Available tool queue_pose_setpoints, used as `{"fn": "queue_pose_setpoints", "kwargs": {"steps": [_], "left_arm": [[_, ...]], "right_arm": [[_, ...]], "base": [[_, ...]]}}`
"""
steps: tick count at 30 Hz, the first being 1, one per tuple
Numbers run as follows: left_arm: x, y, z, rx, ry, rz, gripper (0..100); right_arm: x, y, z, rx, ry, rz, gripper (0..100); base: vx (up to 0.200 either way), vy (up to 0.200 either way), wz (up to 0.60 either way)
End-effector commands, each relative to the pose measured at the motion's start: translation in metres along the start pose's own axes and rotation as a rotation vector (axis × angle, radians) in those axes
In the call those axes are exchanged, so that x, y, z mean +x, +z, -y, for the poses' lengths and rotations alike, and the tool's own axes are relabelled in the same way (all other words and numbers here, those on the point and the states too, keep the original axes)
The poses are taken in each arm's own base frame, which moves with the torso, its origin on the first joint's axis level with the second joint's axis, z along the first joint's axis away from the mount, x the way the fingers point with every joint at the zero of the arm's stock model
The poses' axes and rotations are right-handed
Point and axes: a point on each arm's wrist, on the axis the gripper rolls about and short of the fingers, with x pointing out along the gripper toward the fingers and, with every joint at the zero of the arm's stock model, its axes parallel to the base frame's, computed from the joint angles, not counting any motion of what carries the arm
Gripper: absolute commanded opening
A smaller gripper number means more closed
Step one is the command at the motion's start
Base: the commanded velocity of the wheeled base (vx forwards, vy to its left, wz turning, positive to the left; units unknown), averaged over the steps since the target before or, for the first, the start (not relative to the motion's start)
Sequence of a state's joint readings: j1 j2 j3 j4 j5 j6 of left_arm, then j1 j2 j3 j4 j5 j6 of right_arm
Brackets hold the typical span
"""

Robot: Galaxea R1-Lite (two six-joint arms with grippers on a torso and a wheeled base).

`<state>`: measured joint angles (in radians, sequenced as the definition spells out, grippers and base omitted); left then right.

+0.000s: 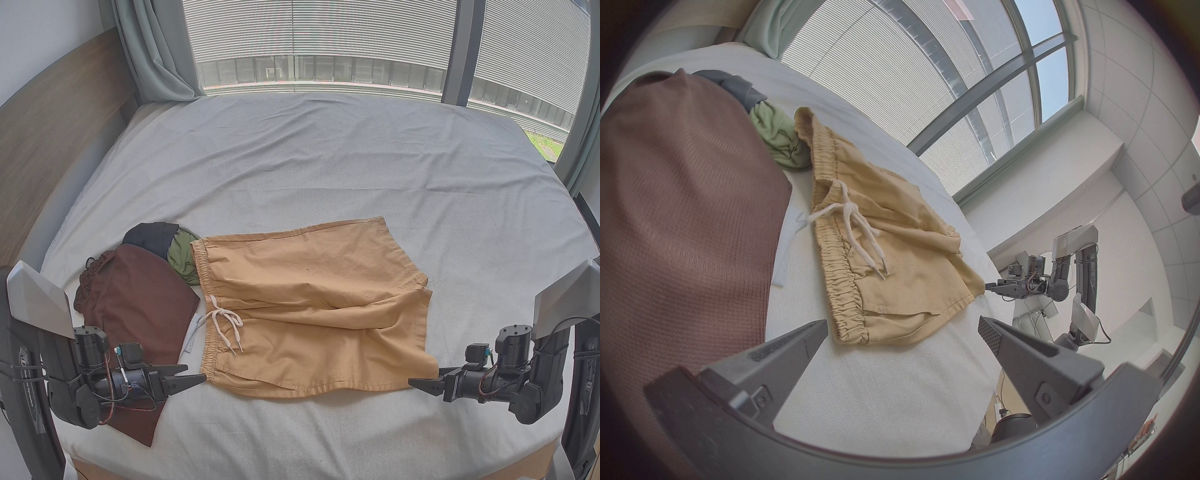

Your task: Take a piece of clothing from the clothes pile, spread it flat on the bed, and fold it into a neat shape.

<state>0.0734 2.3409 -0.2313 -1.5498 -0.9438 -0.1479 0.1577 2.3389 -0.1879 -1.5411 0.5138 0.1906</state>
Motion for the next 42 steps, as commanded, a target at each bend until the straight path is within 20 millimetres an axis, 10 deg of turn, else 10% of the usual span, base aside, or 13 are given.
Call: {"fn": "queue_pose_setpoints", "kwargs": {"steps": [1, 37, 38, 42], "left_arm": [[0.010, -0.008, -0.001, -0.036, 0.023, -0.027, 100], [0.051, -0.012, -0.010, -0.107, 0.138, -0.023, 100], [0.052, -0.011, -0.011, -0.105, 0.137, -0.020, 0], [0.053, -0.012, -0.012, -0.105, 0.138, -0.022, 0]], "right_arm": [[0.001, 0.000, 0.000, 0.000, 0.002, -0.001, 100], [0.001, 0.000, 0.001, 0.000, -0.002, 0.003, 100], [0.001, 0.000, 0.001, 0.000, -0.002, 0.003, 100], [0.001, 0.001, 0.001, 0.000, -0.002, 0.003, 100]], "base": [[0.000, 0.000, 0.00], [0.000, 0.000, 0.00], [0.000, 0.000, 0.00], [0.000, 0.000, 0.00]]}}
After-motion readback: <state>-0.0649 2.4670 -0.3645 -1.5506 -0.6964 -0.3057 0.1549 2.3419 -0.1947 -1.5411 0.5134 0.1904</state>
